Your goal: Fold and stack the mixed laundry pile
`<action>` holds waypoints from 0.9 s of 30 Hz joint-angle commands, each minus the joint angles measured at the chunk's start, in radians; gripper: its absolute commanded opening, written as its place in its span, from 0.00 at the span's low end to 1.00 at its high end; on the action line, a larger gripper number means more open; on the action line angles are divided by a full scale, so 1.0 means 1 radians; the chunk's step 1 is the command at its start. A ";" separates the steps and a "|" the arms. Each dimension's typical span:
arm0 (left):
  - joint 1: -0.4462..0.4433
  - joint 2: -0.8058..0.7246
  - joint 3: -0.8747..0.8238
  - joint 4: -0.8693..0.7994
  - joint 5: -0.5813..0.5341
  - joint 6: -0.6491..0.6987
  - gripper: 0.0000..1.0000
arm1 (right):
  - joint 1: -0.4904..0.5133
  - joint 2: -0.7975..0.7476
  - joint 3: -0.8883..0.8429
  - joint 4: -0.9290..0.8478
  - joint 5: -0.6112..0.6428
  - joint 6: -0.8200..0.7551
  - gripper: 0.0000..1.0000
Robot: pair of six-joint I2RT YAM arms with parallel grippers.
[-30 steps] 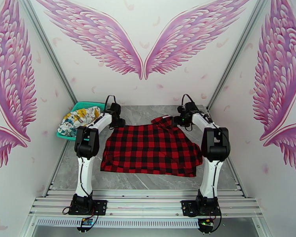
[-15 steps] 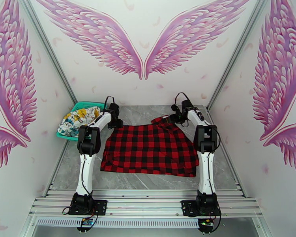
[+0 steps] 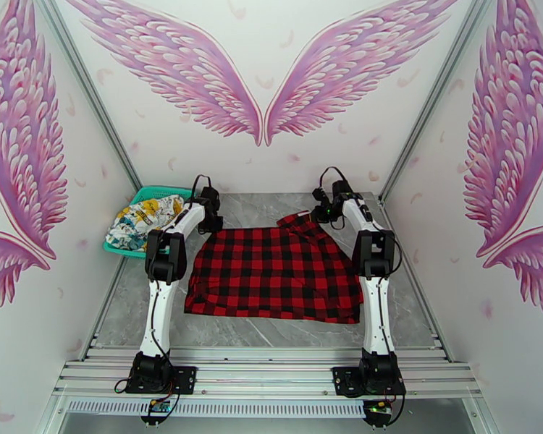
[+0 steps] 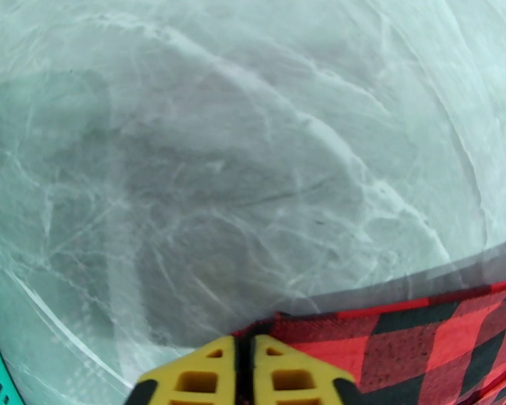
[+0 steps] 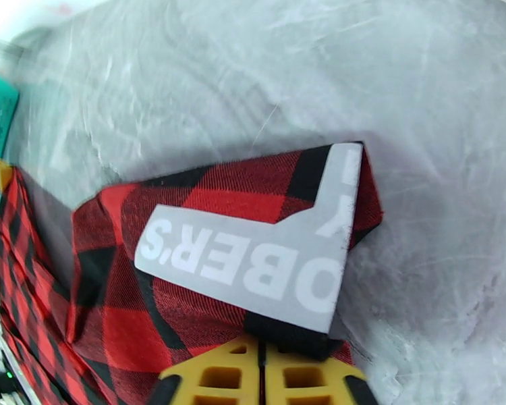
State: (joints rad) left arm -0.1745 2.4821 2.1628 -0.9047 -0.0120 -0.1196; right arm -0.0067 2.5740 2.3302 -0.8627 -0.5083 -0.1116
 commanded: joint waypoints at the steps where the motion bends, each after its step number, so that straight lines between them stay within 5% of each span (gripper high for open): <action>1: 0.013 0.012 0.033 -0.023 -0.005 0.009 0.03 | -0.011 -0.060 0.031 0.008 0.057 0.023 0.00; 6: 0.015 -0.007 0.031 -0.022 -0.002 0.013 0.05 | -0.019 -0.100 0.013 -0.004 0.149 0.025 0.00; 8: 0.015 -0.016 0.032 -0.022 -0.005 0.016 0.12 | -0.026 -0.116 -0.011 -0.009 0.193 0.026 0.11; 11: 0.015 -0.035 0.026 -0.022 -0.011 0.025 0.37 | -0.042 -0.145 -0.072 -0.004 0.224 0.012 0.33; 15: 0.015 -0.046 0.033 -0.065 -0.028 0.046 0.48 | -0.049 -0.154 -0.136 -0.024 0.191 -0.054 0.57; 19: 0.016 -0.026 0.057 -0.090 -0.026 0.069 0.57 | -0.034 -0.119 -0.138 -0.052 0.164 -0.119 0.63; 27: 0.015 0.021 0.074 -0.117 -0.022 0.082 0.60 | 0.006 0.021 0.057 -0.178 0.250 -0.157 0.60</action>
State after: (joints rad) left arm -0.1635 2.4821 2.2055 -0.9936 -0.0341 -0.0521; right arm -0.0162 2.5408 2.3138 -0.9569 -0.2977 -0.2375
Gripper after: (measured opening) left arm 0.593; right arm 0.611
